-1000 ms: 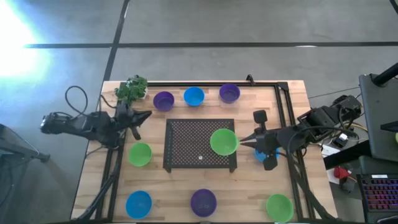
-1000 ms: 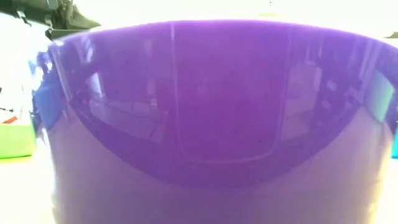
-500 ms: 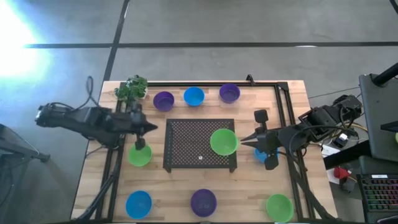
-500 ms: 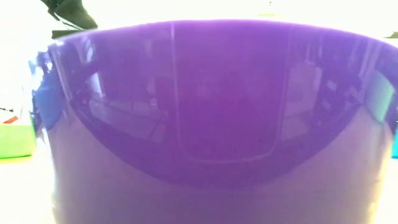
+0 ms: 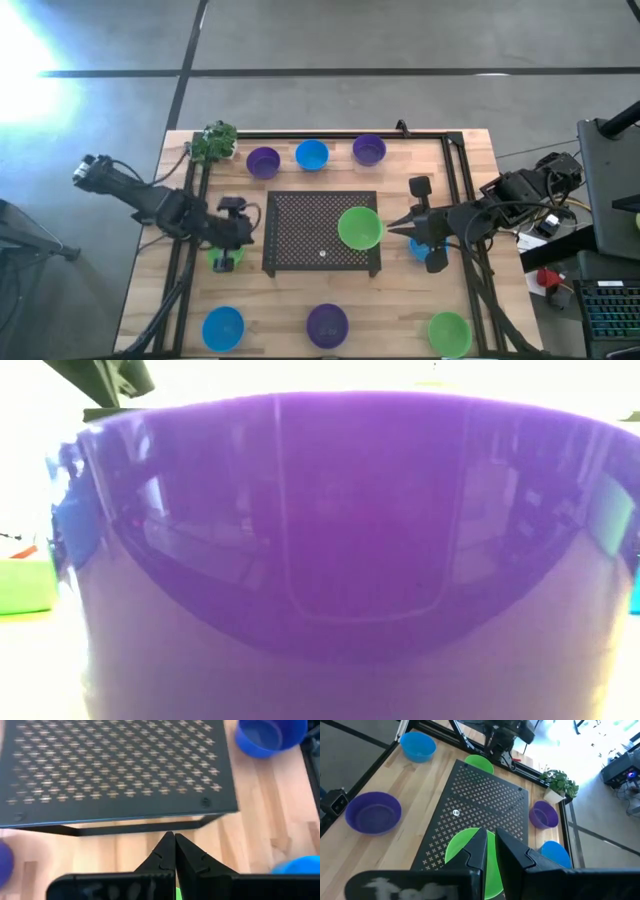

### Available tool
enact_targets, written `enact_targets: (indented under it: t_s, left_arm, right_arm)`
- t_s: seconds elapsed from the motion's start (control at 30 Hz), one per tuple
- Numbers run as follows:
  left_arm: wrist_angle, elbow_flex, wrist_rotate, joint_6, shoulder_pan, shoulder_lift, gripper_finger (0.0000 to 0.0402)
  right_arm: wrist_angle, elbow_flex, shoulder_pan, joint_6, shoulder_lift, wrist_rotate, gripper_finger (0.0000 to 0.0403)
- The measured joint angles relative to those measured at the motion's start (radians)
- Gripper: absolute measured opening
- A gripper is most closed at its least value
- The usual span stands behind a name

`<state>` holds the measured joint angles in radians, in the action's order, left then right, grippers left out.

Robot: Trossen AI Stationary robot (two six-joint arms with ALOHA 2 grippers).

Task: Pick & Place Mini bowls
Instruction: Put the bottom left blue bowl on the shelf

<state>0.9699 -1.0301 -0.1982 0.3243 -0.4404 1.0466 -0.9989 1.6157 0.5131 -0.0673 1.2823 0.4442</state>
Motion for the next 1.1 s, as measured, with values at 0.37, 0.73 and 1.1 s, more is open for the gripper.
enact_targets:
  t_s: [0.37, 0.73, 1.1]
  left_arm:
    - [0.005, 0.002, -0.01, 0.318, -0.223, 0.069, 0.0]
    - [-0.086, -0.001, 0.023, 0.586, -0.397, 0.226, 0.0]
    - [0.052, -0.073, 0.025, 0.572, -0.43, 0.329, 0.0]
  right_arm:
    - [0.0, 0.0, 0.0, -0.02, 0.0, 0.0, 0.0034]
    - [0.001, 0.0, 0.0, -0.021, 0.0, 0.0, 0.0034]
    - [0.008, 0.0, 0.0, -0.019, 0.0, 0.0, 0.0034]
